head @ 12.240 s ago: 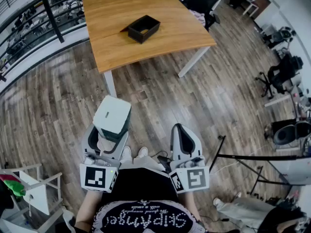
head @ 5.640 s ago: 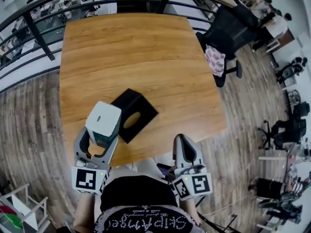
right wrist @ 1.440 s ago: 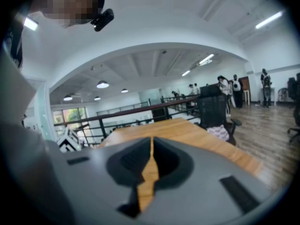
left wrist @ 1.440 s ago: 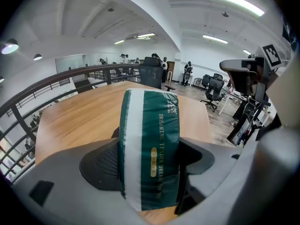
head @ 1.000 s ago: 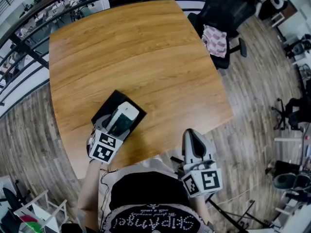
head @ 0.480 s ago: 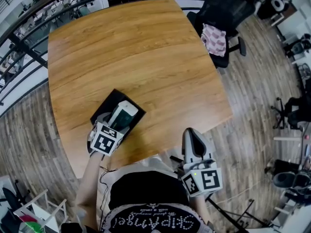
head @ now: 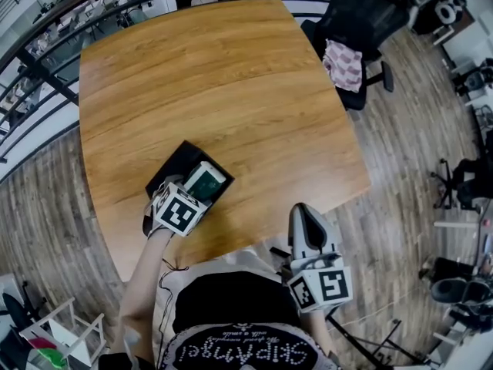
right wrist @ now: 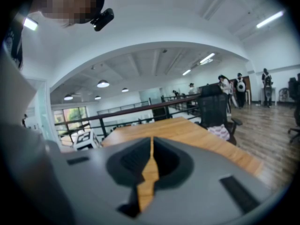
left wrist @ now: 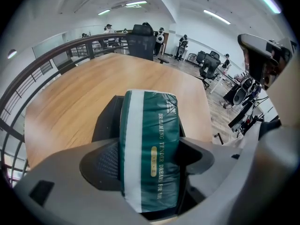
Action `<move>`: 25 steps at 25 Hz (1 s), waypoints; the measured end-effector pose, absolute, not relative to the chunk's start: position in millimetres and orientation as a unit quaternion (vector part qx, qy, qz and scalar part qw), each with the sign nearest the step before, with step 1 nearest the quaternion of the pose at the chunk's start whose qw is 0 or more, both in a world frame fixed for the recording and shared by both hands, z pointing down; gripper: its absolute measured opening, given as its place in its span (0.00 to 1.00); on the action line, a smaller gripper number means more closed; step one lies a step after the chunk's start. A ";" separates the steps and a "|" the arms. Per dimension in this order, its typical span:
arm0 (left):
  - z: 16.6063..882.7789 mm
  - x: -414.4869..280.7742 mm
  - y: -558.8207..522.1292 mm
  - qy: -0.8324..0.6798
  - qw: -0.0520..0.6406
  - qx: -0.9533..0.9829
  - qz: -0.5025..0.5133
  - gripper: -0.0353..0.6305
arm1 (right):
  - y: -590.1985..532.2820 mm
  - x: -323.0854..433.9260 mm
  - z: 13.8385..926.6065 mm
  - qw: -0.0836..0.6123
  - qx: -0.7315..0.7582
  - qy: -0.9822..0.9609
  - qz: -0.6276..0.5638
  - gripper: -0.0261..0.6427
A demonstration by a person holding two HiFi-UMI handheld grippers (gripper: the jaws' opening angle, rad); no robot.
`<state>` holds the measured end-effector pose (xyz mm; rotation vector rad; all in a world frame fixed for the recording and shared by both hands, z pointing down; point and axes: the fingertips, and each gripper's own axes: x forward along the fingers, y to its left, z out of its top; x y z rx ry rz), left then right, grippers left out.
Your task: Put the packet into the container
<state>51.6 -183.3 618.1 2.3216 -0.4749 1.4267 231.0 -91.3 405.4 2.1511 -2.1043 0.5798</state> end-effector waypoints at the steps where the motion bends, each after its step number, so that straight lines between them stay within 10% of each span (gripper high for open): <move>1: 618.7 51.6 -183.0 -0.168 0.188 0.823 0.509 0.62 | -91.9 231.0 405.5 0.039 0.701 -0.687 0.190 0.10; 25: 641.9 57.1 -187.4 -0.202 0.196 0.769 0.575 0.59 | -124.8 209.9 406.3 0.036 0.645 -0.741 0.181 0.10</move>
